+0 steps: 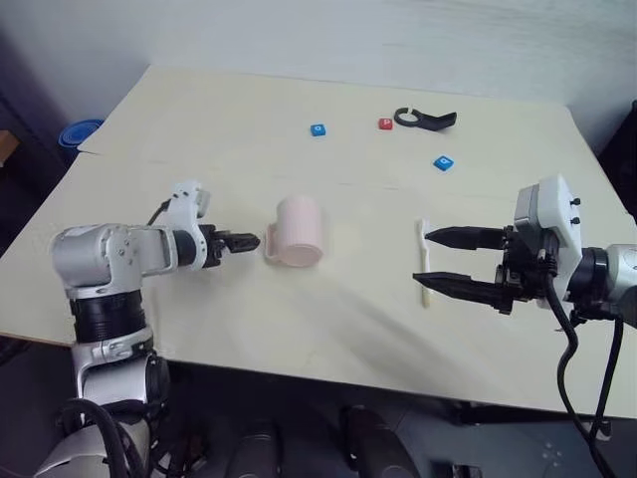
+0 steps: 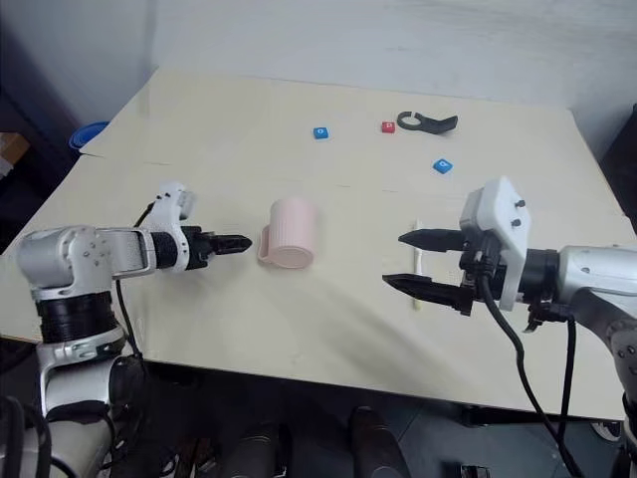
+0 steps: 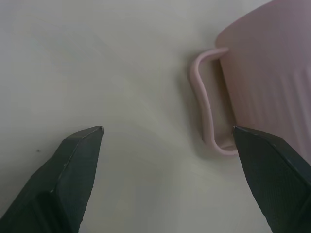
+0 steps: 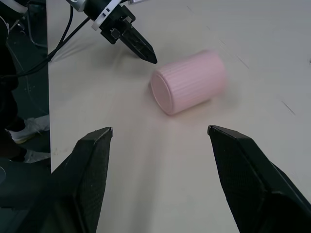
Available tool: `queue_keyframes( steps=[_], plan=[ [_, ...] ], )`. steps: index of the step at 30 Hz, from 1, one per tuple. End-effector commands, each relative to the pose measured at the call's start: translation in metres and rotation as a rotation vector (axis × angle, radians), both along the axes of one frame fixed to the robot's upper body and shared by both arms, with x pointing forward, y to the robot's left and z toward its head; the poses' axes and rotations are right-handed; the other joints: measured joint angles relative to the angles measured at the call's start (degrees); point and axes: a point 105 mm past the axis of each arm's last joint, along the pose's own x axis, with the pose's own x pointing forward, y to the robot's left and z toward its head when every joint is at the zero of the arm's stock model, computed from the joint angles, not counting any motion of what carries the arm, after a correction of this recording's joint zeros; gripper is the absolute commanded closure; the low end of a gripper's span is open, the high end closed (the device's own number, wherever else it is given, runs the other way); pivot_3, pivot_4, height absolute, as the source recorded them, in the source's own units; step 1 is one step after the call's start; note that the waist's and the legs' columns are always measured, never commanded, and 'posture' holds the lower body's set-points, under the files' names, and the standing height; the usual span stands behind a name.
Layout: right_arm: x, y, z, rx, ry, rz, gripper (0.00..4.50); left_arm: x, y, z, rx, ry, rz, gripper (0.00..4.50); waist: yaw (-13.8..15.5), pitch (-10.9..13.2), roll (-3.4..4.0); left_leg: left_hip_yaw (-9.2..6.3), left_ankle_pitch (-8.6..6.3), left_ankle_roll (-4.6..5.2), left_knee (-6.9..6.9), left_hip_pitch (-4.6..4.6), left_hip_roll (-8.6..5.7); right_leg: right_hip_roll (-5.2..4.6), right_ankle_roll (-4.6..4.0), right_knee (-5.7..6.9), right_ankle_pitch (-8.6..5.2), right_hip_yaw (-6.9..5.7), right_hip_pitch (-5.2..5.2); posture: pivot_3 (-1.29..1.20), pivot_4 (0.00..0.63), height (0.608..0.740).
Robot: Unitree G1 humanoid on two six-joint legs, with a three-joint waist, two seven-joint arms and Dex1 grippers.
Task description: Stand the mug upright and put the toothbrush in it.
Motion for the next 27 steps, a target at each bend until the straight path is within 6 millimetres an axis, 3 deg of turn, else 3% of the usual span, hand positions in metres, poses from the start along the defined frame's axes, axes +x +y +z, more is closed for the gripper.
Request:
queue_keyframes(
  steps=[1, 11, 14, 18, 27],
  plan=[
    [-0.005, 0.001, 0.007, -0.021, -0.058, 0.01, 1.28, 0.007, -0.008, 0.005, -0.003, 0.002, -0.032, 0.0, 0.26, 0.0, 0.0, -0.03, 0.0, 0.0, 0.0, 0.0, 0.0, -0.01, -0.01, 0.0, 0.0, -0.05, 0.01, 0.0, 0.15, 0.74],
    [-0.008, 0.003, 0.005, -0.013, -0.086, -0.008, 1.28, 0.034, -0.026, -0.007, 0.063, 0.04, -0.124, 0.0, 1.0, -0.03, 0.06, -0.17, 0.04, 0.03, 0.08, 0.0, -0.16, 0.03, -0.01, -0.01, -0.01, -0.29, 0.14, 0.0, 0.15, 0.74],
    [-0.008, 0.002, 0.006, 0.004, -0.094, -0.025, 1.28, 0.038, -0.04, -0.009, 0.076, 0.064, -0.186, 0.0, 1.04, -0.04, 0.06, -0.18, 0.05, 0.08, 0.07, 0.0, -0.23, 0.01, -0.01, -0.03, -0.01, -0.3, 0.17, 0.0, 0.15, 0.74],
    [-0.013, 0.004, 0.002, 0.005, -0.094, -0.026, 1.33, 0.04, -0.06, -0.012, 0.107, 0.111, -0.259, 0.86, 1.28, -0.06, 0.11, -0.25, 0.06, 0.14, 0.06, -0.06, -0.36, 0.01, 0.0, -0.08, -0.01, -0.37, 0.21, 0.0, 0.15, 0.74],
    [-0.014, 0.003, 0.004, 0.032, -0.114, -0.058, 1.33, 0.043, -0.072, -0.015, 0.136, 0.136, -0.298, 3.5, 1.22, -0.07, 0.12, -0.3, 0.04, 0.23, 0.06, -0.11, -0.52, -0.08, 0.02, -0.13, -0.02, -0.37, 0.2, 0.0, 0.15, 0.74]
  ],
)
